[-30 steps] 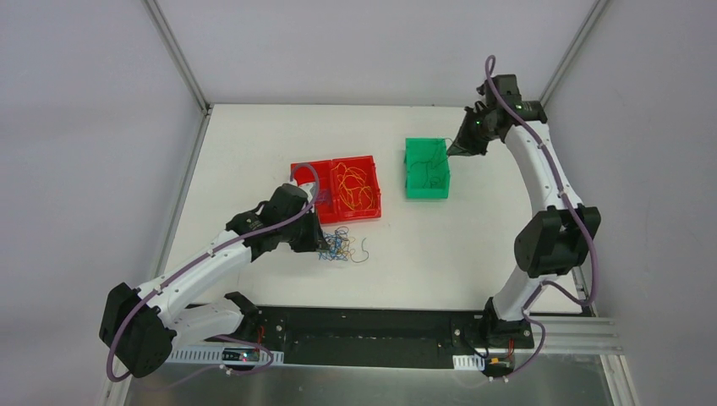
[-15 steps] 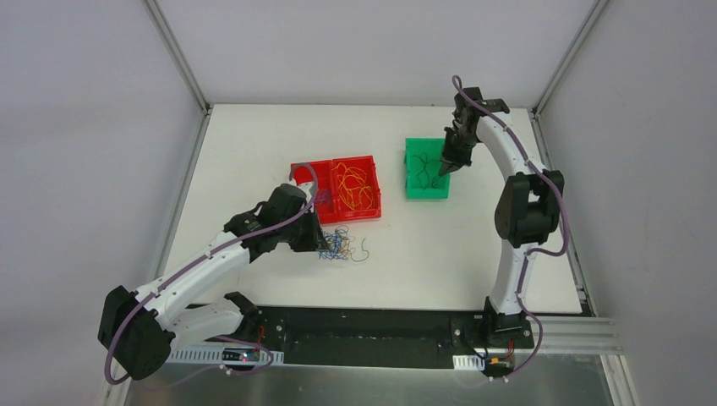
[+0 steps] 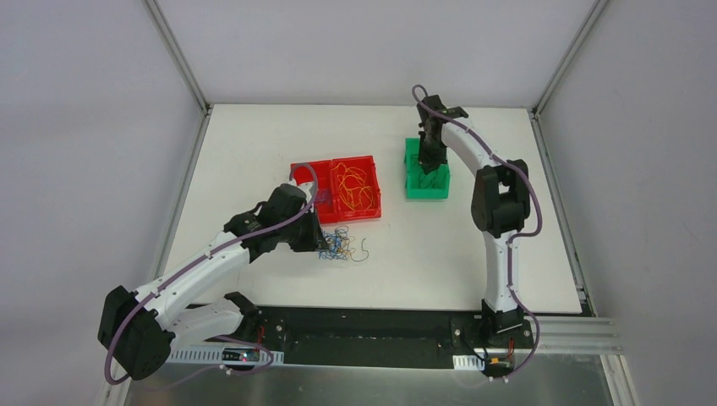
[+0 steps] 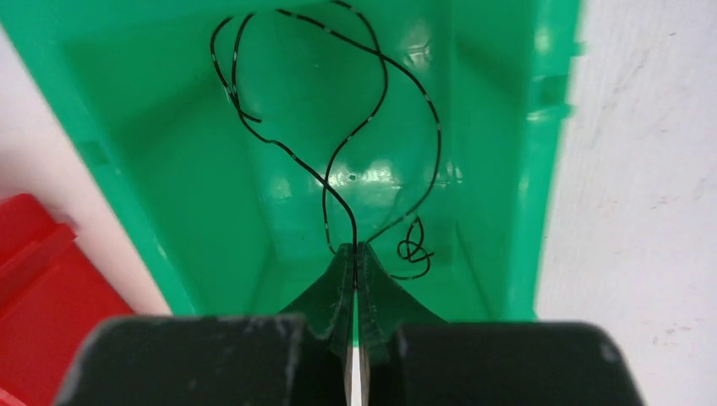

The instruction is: Untangle the cables

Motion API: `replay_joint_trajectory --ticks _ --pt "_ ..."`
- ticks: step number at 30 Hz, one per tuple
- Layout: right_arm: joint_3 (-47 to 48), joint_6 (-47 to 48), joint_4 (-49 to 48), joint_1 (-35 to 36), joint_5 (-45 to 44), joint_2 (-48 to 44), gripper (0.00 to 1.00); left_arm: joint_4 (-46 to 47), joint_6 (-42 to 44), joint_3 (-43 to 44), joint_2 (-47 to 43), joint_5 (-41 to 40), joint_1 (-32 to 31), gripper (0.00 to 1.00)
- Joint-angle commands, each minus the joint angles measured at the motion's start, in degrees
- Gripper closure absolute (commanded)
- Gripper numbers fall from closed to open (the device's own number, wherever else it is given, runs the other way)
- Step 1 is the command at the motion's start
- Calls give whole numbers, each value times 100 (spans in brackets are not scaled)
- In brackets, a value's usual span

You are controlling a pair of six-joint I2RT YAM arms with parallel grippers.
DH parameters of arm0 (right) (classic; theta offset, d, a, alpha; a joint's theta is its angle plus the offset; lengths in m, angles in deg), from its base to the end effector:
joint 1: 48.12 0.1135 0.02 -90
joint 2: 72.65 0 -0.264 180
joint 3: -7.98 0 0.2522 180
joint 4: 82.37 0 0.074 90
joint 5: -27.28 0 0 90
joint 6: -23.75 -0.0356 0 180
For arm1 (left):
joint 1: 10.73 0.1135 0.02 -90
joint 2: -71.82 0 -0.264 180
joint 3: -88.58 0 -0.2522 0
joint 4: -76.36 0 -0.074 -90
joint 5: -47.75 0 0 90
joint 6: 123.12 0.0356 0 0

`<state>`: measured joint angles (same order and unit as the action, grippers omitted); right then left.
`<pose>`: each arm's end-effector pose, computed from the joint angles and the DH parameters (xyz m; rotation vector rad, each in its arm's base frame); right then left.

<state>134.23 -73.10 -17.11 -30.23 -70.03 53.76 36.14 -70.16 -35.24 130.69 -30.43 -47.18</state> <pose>0.4528 0.1414 0.2259 -0.2220 2.6868 -0.0424 0.1687 -0.1337 0.2535 0.0986 2.4681 -0.8479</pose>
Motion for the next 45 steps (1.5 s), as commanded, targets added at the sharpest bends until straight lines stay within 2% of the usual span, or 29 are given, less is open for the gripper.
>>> replay_joint_trajectory --ticks 1,6,10,12,13,14,16,23,31,34,36,40,45 --pt "-351 -103 -483 154 -448 179 100 -9 12 73 -91 23 -74 100" --pt "-518 -61 -467 285 -570 366 100 -9 12 63 -65 29 -80 100" --pt "-573 -49 -432 311 -653 164 100 -9 27 78 -38 53 -81 100" --pt "-541 -28 -418 319 -653 -67 92 -9 21 74 -55 56 -82 100" --pt "-500 -28 -381 320 -662 -193 81 -7 28 63 -64 64 -82 100" --pt "-459 -19 -352 326 -664 -322 75 -4 30 65 -64 72 -82 100" --pt "-357 -9 -272 336 -677 -576 67 -8 39 57 -78 85 -82 100" --pt "25 -27 131 363 -763 -1079 58 -4 56 17 -125 110 -82 100" --pt "-191 -49 224 490 -456 -1714 39 -4 108 69 -131 152 -82 100" --pt "-1117 2 -306 746 239 -2510 34 93 163 143 -86 279 -82 100" --pt "-2120 -28 -1003 939 1107 -3427 32 251 215 174 -34 474 -82 100" --pt "-4244 -324 -2346 1337 2225 -4859 35 734 240 164 148 1011 -93 100" --pt "-5871 -476 -3367 2070 2747 -6143 37 1403 243 109 313 1687 -108 100"
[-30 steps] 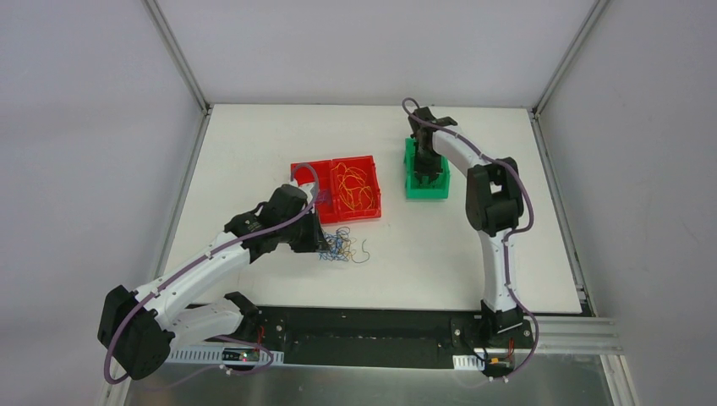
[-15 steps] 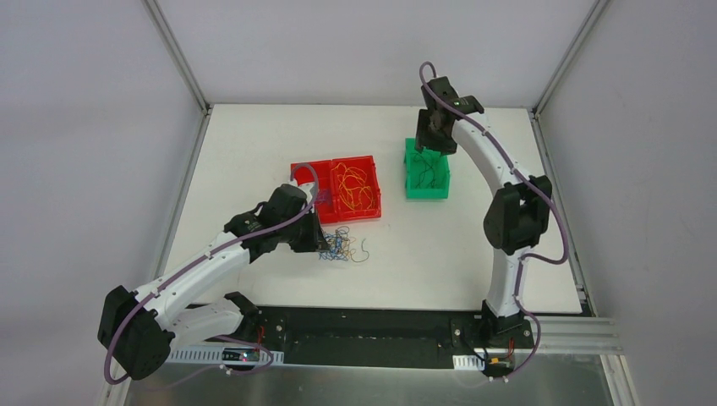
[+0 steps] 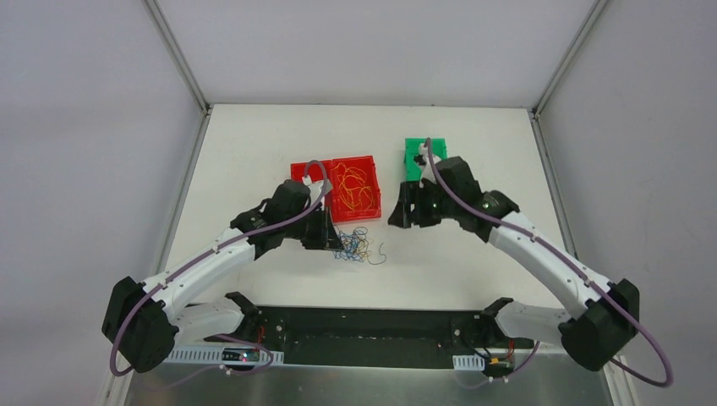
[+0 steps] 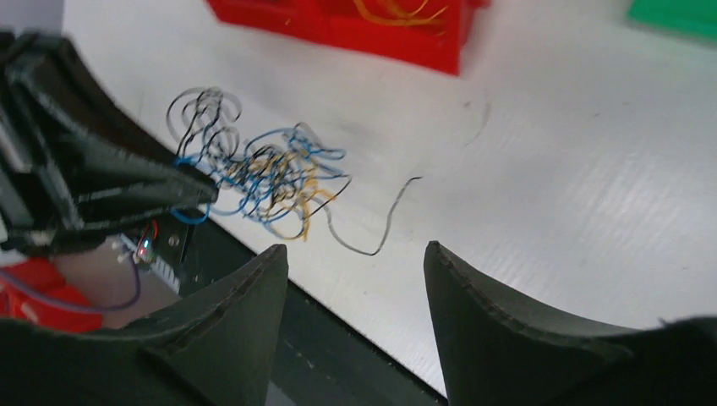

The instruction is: Untangle the cables

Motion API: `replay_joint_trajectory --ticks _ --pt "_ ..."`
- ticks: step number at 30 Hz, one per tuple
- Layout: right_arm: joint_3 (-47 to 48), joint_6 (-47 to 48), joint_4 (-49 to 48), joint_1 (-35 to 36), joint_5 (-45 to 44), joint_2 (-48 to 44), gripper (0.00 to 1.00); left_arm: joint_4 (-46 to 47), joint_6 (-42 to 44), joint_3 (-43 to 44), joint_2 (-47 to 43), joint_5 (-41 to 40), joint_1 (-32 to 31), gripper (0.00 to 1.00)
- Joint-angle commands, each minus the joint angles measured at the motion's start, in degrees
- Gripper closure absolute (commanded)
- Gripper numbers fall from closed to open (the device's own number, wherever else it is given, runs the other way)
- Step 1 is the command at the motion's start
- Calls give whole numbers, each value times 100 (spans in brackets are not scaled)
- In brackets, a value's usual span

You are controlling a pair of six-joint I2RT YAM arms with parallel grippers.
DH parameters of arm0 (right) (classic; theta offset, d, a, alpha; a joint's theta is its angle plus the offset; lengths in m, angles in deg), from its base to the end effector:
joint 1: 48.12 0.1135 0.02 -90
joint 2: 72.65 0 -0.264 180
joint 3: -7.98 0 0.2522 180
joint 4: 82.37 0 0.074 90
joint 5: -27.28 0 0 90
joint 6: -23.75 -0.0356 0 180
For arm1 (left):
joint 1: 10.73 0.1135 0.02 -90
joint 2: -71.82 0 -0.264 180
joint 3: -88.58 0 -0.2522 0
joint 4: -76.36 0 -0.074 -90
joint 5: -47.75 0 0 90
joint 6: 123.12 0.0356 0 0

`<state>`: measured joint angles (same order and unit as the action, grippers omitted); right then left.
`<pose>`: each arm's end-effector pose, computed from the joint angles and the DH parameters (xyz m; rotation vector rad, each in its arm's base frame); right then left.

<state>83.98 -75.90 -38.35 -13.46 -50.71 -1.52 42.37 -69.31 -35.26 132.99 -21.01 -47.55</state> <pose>0.2181 0.1598 0.3160 -0.6144 2.2356 0.6407 0.1742 -0.1465 0.2553 0.2303 2.4252 -1.0542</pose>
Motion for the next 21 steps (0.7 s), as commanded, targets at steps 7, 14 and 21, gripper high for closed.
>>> replay_joint_trajectory --ticks 7,14,21 --pt "-1992 -431 -2032 891 1193 -1598 27 1319 -102 118 98 1024 -71 100" --pt "-2292 191 -2121 1266 685 -1798 21 1529 -314 119 145 1313 -71 100" --pt "-2493 914 -2369 1347 741 -1644 24 1565 -460 260 303 1891 -71 100"
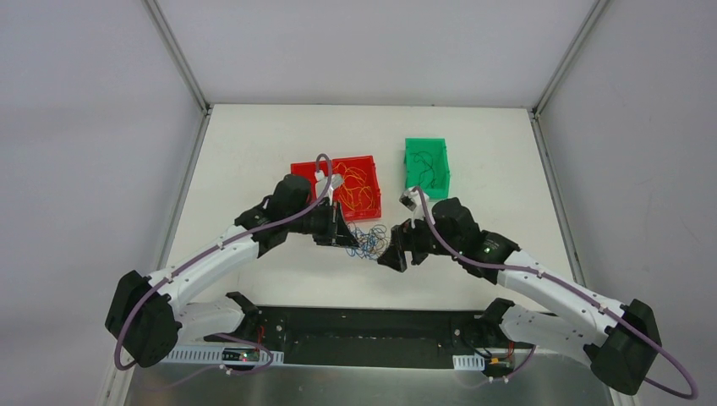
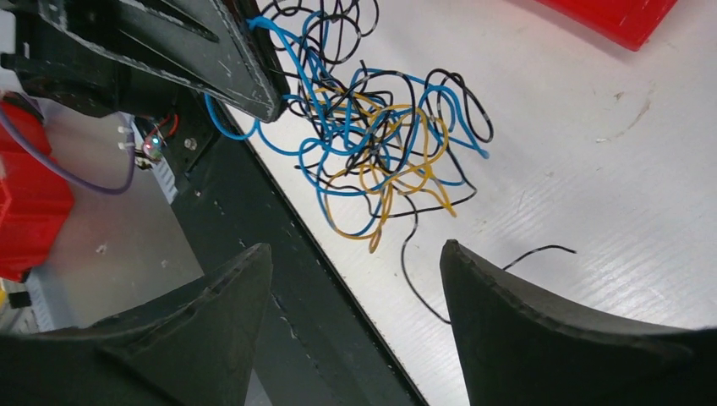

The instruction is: Untangle the cables

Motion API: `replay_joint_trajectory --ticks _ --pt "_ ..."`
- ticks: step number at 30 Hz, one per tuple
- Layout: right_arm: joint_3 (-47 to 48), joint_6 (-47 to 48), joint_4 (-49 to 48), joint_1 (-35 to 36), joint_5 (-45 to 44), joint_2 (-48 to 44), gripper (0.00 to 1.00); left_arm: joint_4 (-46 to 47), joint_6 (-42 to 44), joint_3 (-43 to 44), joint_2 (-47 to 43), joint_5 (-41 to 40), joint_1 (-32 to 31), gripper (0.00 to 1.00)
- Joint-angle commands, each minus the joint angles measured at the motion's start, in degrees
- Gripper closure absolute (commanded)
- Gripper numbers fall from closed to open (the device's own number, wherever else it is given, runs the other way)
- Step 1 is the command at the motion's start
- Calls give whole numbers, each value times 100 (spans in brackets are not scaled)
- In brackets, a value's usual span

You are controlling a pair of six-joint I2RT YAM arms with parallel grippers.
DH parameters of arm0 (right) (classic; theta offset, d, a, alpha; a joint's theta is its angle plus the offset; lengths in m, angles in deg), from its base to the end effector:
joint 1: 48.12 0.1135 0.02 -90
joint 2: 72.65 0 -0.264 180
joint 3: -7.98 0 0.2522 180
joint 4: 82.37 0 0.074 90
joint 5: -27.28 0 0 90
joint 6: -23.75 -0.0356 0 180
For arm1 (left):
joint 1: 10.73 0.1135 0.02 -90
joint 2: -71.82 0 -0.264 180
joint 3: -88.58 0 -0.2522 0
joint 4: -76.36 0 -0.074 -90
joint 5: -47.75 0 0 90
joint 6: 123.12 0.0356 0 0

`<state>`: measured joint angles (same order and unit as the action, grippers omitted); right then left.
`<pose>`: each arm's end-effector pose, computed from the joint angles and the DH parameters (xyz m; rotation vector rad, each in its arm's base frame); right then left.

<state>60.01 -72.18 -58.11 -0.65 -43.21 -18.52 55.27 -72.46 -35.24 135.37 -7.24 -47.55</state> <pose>0.1357 0.1655 0.2704 -0.9628 1.9011 0.9162 0.1825 -0.1621 0.2684 0.3747 2.2696 -1.3915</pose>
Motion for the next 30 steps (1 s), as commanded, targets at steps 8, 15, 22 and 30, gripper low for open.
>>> replay_joint_trajectory --ticks 8,15,22,30 --pt "-488 558 -625 136 82 -195 24 281 -286 458 99 819 -71 100" --pt "-495 442 -616 192 90 -200 29 376 -466 610 168 895 -71 100" --pt "-498 29 -317 188 -350 -507 77 329 -589 531 27 247 -49 100" --pt "-535 -394 73 189 -998 -985 99 166 -919 114 -507 -176 615 100"
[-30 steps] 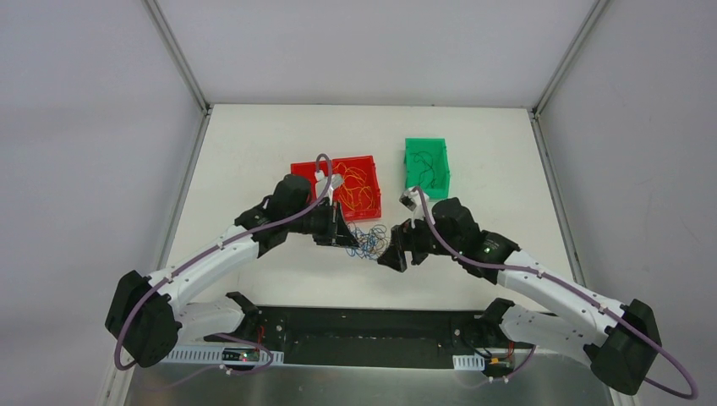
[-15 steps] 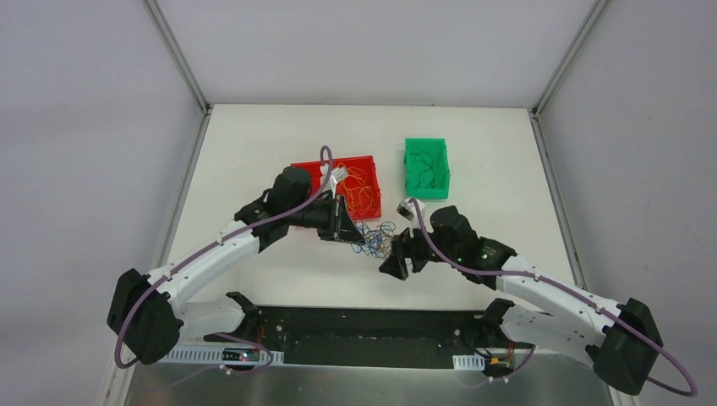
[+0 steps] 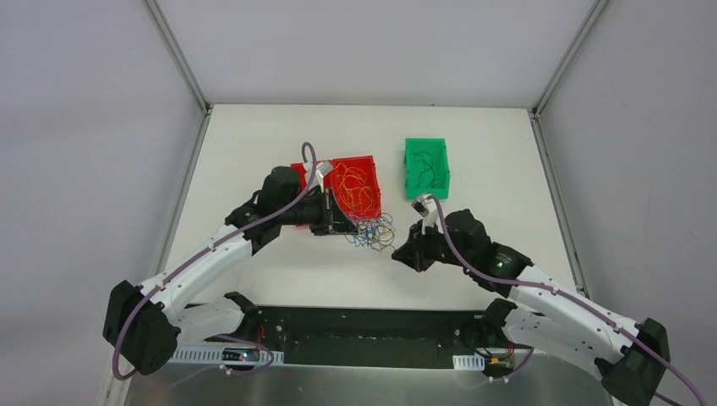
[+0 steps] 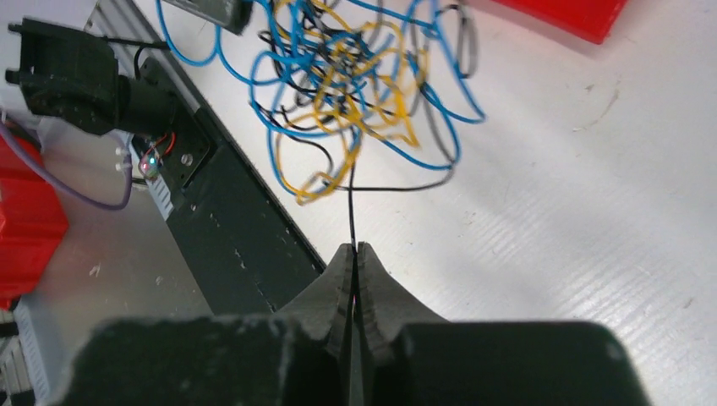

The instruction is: Untangle the cables

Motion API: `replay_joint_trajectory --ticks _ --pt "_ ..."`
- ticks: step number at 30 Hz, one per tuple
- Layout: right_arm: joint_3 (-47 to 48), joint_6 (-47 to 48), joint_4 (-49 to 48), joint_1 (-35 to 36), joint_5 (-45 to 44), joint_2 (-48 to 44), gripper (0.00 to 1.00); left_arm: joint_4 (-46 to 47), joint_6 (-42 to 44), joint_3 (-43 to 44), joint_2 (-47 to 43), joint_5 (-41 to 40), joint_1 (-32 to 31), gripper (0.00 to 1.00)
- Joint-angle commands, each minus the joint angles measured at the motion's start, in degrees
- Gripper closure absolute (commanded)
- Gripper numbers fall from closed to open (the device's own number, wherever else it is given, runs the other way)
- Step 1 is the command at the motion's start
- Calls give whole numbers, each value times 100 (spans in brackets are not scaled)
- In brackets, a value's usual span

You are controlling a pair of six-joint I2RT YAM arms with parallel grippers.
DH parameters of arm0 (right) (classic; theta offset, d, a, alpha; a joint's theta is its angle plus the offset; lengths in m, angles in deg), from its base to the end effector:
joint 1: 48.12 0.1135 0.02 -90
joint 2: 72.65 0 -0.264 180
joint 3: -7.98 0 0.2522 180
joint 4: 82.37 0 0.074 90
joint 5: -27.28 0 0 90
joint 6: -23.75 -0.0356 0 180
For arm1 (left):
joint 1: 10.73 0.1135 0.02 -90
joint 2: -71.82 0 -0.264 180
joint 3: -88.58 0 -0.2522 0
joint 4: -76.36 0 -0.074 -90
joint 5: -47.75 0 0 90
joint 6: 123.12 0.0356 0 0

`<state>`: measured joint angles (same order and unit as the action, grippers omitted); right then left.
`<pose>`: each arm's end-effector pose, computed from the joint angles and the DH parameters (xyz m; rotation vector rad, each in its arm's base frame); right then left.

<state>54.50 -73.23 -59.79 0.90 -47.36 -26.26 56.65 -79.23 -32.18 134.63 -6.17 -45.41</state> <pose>0.1176 0.1498 0.2639 -0.9085 1.8485 0.8883 0.1899 -0.1569 0.2920 0.2485 2.2200 -1.4737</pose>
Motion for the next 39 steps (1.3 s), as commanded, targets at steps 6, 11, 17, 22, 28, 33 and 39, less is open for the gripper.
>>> replay_joint_trajectory --ticks 6,11,17,22,28,33,39 --pt "8 -562 433 28 -1424 -446 100 -760 -85 -402 -1120 -739 1057 100" --pt "134 -1168 1047 -72 -3454 -758 100 -1608 207 -483 -1546 -1385 1322 100" --pt "871 -2526 3177 -713 -6203 -756 100 -2732 442 -488 -2007 -2737 1476 100" --pt "1394 -3479 4399 -1763 -6763 -365 100 -3787 300 -135 -2140 -4403 1559 100" --pt "1473 -3867 4608 -3055 -6207 -26 100 -4792 -227 242 -2506 -6183 1569 100" --pt "1403 -3649 4249 -3133 -5728 25 100 -4704 -106 209 -2605 -5852 1569 100" --pt "653 -1374 2085 -3134 -1570 -917 44 -2731 1271 -423 -2778 -2382 1568 100"
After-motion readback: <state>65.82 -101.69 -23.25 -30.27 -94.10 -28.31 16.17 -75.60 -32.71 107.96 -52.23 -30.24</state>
